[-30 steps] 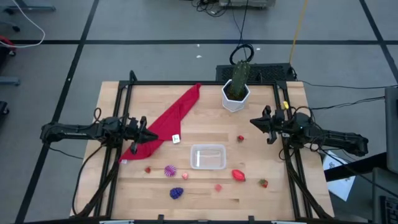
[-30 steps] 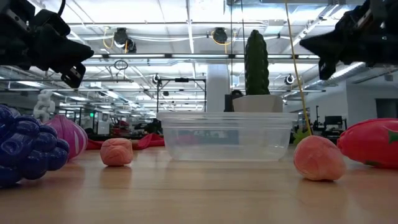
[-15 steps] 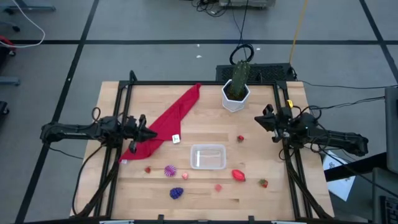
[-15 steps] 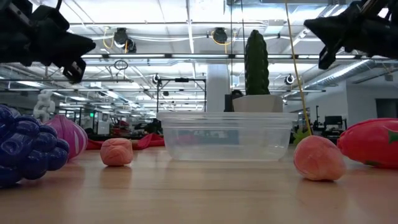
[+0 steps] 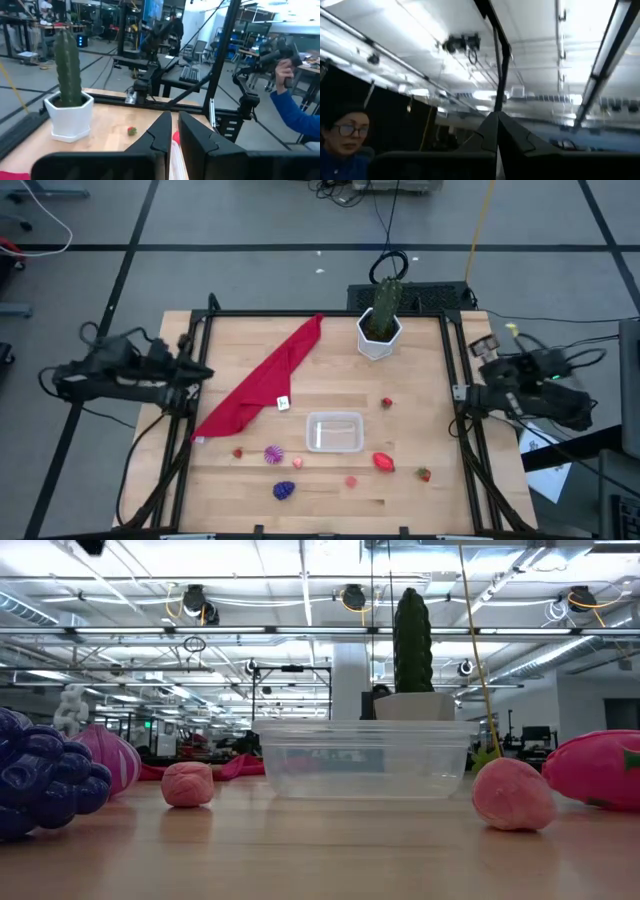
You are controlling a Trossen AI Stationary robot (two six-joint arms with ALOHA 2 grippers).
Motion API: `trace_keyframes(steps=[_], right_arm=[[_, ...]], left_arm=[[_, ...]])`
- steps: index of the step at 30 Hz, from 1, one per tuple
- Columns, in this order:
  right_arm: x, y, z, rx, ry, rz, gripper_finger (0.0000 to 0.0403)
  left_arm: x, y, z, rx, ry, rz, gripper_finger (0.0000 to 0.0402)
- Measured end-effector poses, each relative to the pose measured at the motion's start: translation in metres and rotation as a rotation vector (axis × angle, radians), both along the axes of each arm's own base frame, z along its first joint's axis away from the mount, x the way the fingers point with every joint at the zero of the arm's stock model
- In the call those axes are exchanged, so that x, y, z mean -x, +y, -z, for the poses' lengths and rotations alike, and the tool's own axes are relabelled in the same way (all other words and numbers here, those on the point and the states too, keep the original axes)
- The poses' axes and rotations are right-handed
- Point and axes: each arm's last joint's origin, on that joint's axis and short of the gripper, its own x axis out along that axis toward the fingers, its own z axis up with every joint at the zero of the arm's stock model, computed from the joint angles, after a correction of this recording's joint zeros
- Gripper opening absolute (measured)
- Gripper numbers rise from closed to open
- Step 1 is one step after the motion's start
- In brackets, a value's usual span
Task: Pick and placing Produce into tupperware
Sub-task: Put the top red strawberry into the transparent bin
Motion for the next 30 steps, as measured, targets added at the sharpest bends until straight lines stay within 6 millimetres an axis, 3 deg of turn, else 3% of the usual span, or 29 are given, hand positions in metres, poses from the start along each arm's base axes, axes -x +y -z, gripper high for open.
trace_keyframes(steps=[5,13,20,30], right_arm=[[0.015,0.001,-0.037,-0.056,0.439,0.148,0.0000],[0.023,-0.005,-0.044,-0.289,1.172,0.402,0.0000],[0.003,-0.009,-0.018,-0.408,1.533,0.413,0.0000],[-0.031,-0.017,0.041,-0.453,1.659,0.404,0.0000]], left_arm=[[-0.002,0.002,-0.021,0.040,0.118,-0.072,0.0037],[-0.037,0.003,-0.011,0.199,0.489,-0.267,0.0037],[-0.065,0.000,0.003,0.288,0.673,-0.285,0.0037],[-0.079,-0.011,0.010,0.328,0.746,-0.265,0.0037]])
